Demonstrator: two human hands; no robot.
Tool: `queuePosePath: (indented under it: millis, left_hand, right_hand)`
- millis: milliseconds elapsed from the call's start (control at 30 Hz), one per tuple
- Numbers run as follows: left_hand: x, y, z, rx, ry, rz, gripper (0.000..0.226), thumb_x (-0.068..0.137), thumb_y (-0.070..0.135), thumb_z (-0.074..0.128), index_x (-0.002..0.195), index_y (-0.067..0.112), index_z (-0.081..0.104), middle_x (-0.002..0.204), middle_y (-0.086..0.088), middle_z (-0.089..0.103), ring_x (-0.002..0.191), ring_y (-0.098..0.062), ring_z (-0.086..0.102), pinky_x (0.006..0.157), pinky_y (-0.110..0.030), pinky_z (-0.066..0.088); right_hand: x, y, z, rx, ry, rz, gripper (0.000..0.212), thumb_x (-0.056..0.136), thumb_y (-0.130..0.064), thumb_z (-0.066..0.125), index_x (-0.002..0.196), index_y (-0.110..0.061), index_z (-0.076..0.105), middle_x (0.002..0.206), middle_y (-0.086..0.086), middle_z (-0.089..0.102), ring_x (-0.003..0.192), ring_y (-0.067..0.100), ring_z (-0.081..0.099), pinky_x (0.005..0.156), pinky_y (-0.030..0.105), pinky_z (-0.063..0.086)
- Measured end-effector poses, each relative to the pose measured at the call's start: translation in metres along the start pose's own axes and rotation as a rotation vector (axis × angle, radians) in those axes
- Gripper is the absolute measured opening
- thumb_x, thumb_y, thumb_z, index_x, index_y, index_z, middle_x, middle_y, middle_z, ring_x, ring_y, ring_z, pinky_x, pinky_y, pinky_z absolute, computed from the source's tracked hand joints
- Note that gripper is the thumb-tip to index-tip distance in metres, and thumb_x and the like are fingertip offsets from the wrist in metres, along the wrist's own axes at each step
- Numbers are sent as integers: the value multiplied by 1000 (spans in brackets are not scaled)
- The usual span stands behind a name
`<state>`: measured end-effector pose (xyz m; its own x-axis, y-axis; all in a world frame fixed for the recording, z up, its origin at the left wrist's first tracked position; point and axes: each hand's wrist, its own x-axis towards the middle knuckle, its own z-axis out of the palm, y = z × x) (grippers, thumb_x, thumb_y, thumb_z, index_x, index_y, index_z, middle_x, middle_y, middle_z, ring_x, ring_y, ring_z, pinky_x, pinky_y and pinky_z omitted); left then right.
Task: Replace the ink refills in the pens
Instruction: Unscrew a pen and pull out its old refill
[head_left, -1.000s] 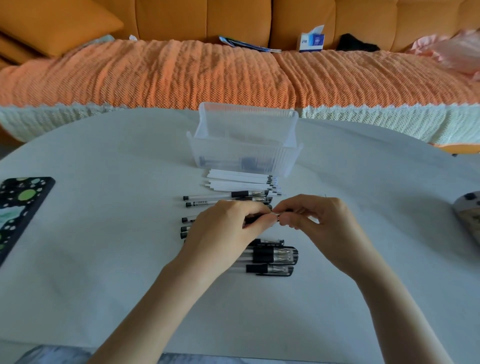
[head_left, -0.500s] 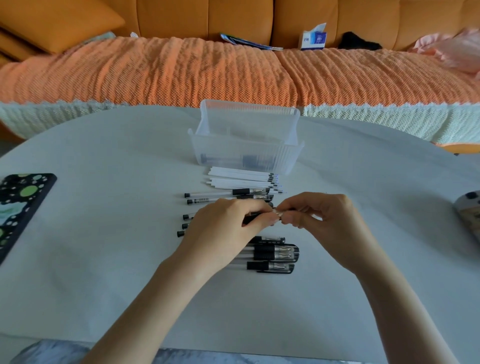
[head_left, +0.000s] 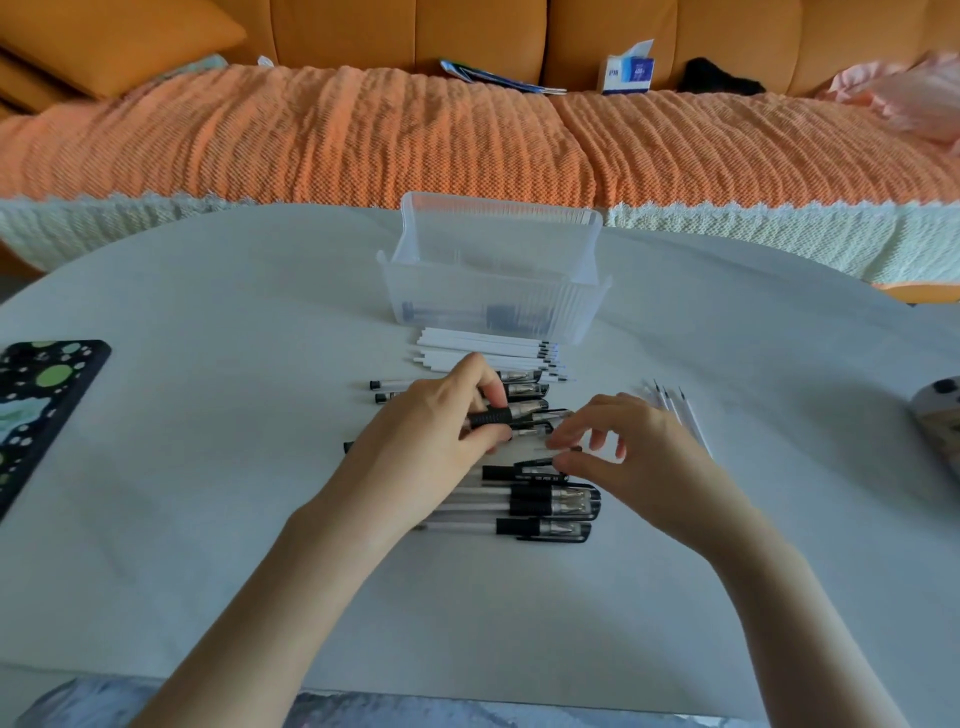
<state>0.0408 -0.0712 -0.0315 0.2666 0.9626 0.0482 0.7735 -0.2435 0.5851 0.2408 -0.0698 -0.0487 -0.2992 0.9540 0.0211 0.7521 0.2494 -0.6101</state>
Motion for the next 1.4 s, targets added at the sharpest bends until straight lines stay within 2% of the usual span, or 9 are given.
queuePosePath:
  millis: [300,433,567,700,900,1033,1133,1233,1400]
  left_hand:
    - [-1,5,1,-33,79,49,15,82,36,68,89,31,55,82,21,62,81,1,59,70,-19,47]
    - [1,3,2,-76,95,102,17,77,32,73,87,30,60,79,22,60,78,6,55,66,-10,42]
    - [4,3,2,-109,113,143,15,73,27,77,82,28,65,82,18,62,81,-1,54,71,-19,43]
    - [4,1,0,-197,101,109,13,74,38,72,84,29,71,81,19,67,81,4,58,72,-14,43]
    - [2,2,-1,-86,111,122,34,68,35,80,90,39,54,86,21,56,81,2,51,68,-12,39]
    - [1,2,-2,-97,117,94,22,77,39,71,87,37,52,78,22,60,79,1,54,67,-14,41]
    - [2,3,-1,-156,83,87,16,81,45,62,89,34,54,78,19,65,70,-1,57,70,-24,46]
    - [2,3,-1,-94,108,119,26,72,45,71,88,36,53,90,20,58,78,3,52,67,-12,39]
    - [3,2,-2,-101,114,93,24,74,37,73,86,38,53,83,21,58,79,-1,52,65,-11,38]
  right_hand:
    - [0,-16,-2,302,140,-20,7,80,-30,70,86,-30,72,76,-15,65,68,4,52,61,12,38]
    - [0,-21,2,328,155,-28,11,83,-25,67,74,-31,70,70,-12,67,63,8,51,59,19,37]
    - [0,-22,2,332,178,-17,11,80,-23,70,73,-31,69,67,-13,67,57,10,47,57,18,36]
    - [0,-21,0,346,193,12,15,77,-24,73,70,-36,68,63,-18,64,59,21,45,56,16,35]
    - [1,-20,-2,378,204,23,11,75,-23,75,74,-32,70,69,-12,66,62,17,50,57,13,36]
    - [0,-19,-3,386,219,27,14,74,-22,76,73,-33,69,68,-11,66,60,19,49,56,13,36]
    - [1,-19,-5,397,231,41,14,74,-19,77,73,-31,70,66,-14,64,53,5,45,55,10,36]
    - [1,-19,-5,394,228,36,15,74,-17,76,73,-30,70,68,-12,65,56,4,49,56,11,37]
    - [2,-18,-6,406,236,41,16,74,-16,77,74,-30,70,70,-9,67,60,6,51,57,12,38]
